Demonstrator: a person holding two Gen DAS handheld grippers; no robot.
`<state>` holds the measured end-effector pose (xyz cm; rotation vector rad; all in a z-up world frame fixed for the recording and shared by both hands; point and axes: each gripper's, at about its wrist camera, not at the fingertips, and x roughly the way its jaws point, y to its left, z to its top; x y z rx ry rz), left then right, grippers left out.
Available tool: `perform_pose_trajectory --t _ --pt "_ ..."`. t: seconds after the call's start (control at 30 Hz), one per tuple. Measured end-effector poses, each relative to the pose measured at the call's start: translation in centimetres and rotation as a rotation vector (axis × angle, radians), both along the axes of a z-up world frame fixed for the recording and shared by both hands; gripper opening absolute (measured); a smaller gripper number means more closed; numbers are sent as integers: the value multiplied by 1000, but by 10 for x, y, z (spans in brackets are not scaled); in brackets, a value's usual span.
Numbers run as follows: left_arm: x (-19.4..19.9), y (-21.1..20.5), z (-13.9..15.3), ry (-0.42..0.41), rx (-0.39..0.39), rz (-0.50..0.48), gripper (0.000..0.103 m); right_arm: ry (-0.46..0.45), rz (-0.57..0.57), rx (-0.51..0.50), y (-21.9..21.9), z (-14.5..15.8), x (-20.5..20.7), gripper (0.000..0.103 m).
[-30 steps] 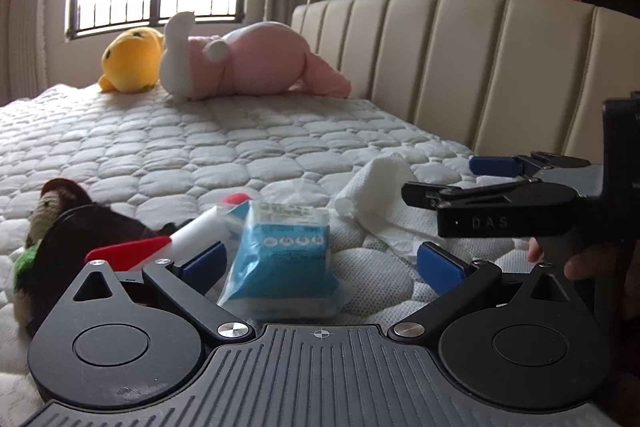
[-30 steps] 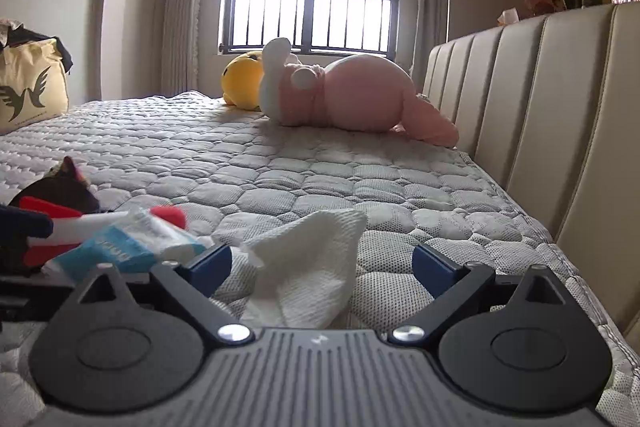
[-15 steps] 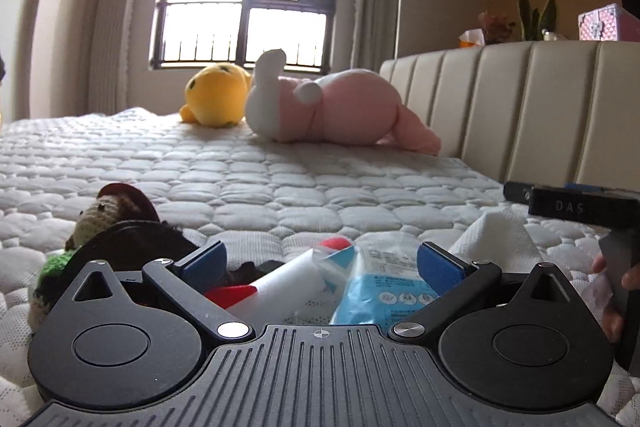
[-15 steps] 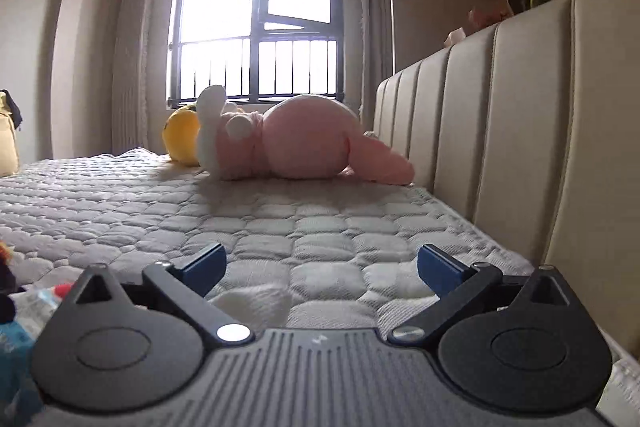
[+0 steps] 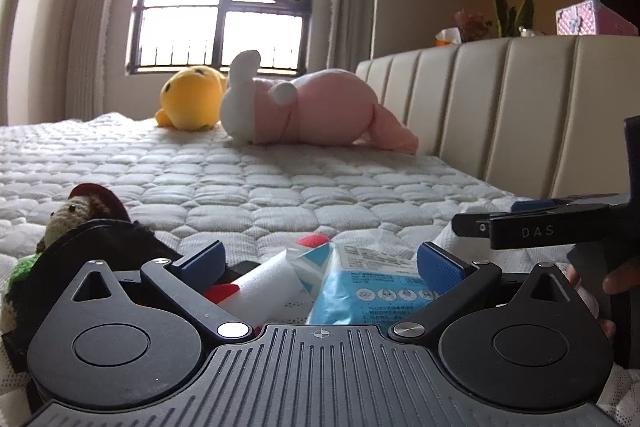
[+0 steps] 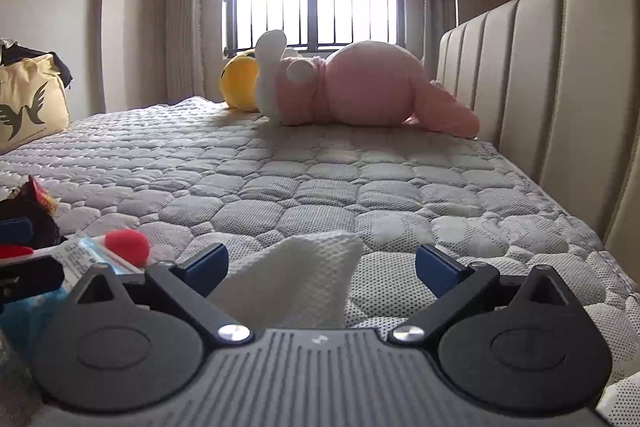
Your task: Organize soft objects
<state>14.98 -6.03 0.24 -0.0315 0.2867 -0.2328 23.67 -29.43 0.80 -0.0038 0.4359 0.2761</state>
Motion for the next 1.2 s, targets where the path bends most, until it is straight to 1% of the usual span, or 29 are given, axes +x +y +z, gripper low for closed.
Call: perform_pose_trajectory --t 0.1,0.2,0.23,0.27,0.33,0.37,0.43,0.47,0.53,0.57,0.6,0.67,0.7,0.73,0.77,0.8,0.83,0.87,0.9,0.93,0.97,1.0,1.03,1.07,1.13,1.17,1.2 --pt "3 -3 -1 14 -6 -84 103 70 61 22 0 -3 8 102" --pt "2 -3 -4 9 -28 -141 103 87 50 35 -2 -6 10 102" --pt "3 -1 -5 10 -46 -156 103 100 51 41 -2 -7 12 102" --pt "5 4 -7 20 -79 -170 103 127 62 53 -3 -9 15 102" --pt "8 14 -10 37 -146 -165 103 190 78 97 -9 -15 25 98" --pt "8 18 -10 34 -167 -160 103 198 80 131 -14 -16 26 98" --pt "5 19 -10 26 -175 -147 103 199 86 205 -24 -18 26 97" --pt "5 17 -9 25 -166 -142 103 201 81 223 -27 -18 27 94" --pt "6 16 -8 32 -156 -134 103 209 70 203 -24 -18 28 93" --pt "6 15 -7 33 -151 -128 103 215 64 166 -19 -17 29 92" --pt "5 14 -7 32 -141 -120 103 218 53 105 -10 -15 30 90" --pt "5 8 -5 37 -99 -94 103 215 22 -74 14 -11 28 78" --pt "6 3 -3 48 -62 -79 103 201 34 -147 26 -9 25 72" --pt "8 -4 -2 62 -15 -62 103 210 56 -194 36 -5 23 48" --pt "10 -12 -1 79 46 -45 103 228 80 -235 45 -1 22 34" --pt "12 -22 1 100 121 -31 103 246 103 -275 54 4 20 31" --pt "13 -33 7 131 214 -26 103 280 123 -308 60 9 21 20" --pt "13 -43 16 171 314 -28 103 337 135 -331 64 17 24 15" --pt "10 -48 27 196 380 -34 103 403 132 -329 65 26 28 12" --pt "5 -45 41 212 377 -48 103 472 111 -302 62 37 32 8" --pt "0 -38 59 242 344 -67 103 541 84 -269 58 48 36 7" --pt "-2 -28 77 297 294 -86 103 613 44 -240 54 59 39 6" --pt "1 -16 92 388 227 -98 103 676 -2 -195 49 70 40 6" --pt "7 -4 102 496 159 -96 103 726 -39 -133 44 82 40 6" --pt "25 26 110 774 4 -52 103 794 -86 -42 44 103 37 6" --pt "31 39 109 882 -59 -22 103 796 -76 -11 51 114 35 6" --pt "37 50 105 966 -101 11 103 789 -56 18 58 124 33 6"
